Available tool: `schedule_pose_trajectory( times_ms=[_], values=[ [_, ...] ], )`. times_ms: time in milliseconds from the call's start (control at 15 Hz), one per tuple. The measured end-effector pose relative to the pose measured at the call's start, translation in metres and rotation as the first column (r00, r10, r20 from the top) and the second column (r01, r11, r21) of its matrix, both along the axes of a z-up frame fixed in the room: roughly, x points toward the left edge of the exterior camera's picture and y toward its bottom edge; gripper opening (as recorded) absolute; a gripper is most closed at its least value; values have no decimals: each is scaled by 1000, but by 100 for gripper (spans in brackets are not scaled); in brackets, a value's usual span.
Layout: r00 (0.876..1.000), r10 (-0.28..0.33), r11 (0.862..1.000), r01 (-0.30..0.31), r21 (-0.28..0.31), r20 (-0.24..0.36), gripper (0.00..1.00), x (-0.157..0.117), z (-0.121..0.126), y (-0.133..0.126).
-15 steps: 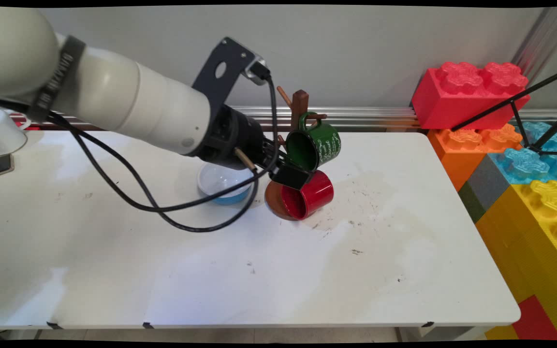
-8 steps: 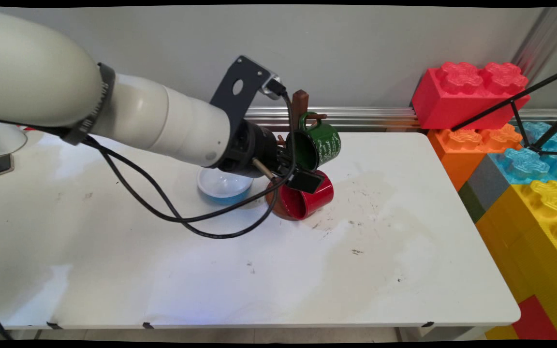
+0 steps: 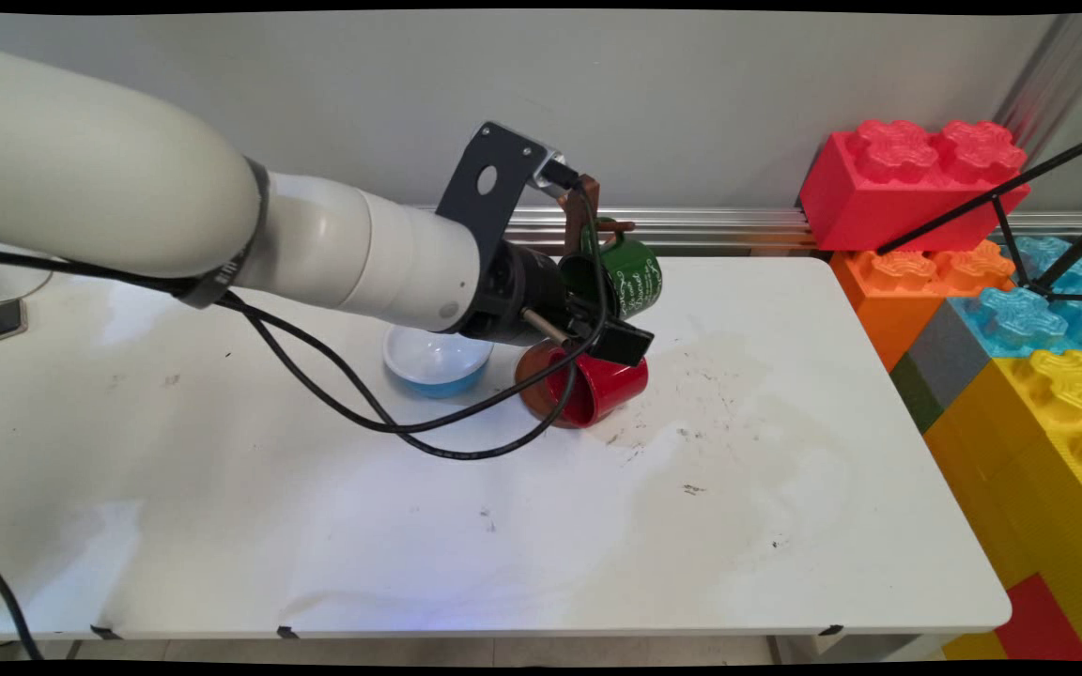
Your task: Pick up the green mug from the rack
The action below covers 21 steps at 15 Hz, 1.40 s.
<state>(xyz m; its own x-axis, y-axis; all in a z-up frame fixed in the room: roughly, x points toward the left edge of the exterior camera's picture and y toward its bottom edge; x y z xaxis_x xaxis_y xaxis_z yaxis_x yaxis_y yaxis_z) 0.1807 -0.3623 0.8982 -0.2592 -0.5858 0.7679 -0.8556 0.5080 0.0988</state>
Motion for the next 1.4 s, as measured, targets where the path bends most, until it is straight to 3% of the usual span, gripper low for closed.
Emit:
schedule_pose_trajectory(
  times_ms=[667,1400],
  values=[
    [997,40,999,-40,-5,-71,100,-9,-10,-13],
    [992,60,998,-61,-7,-108,100,-13,-15,-20]
  ],
)
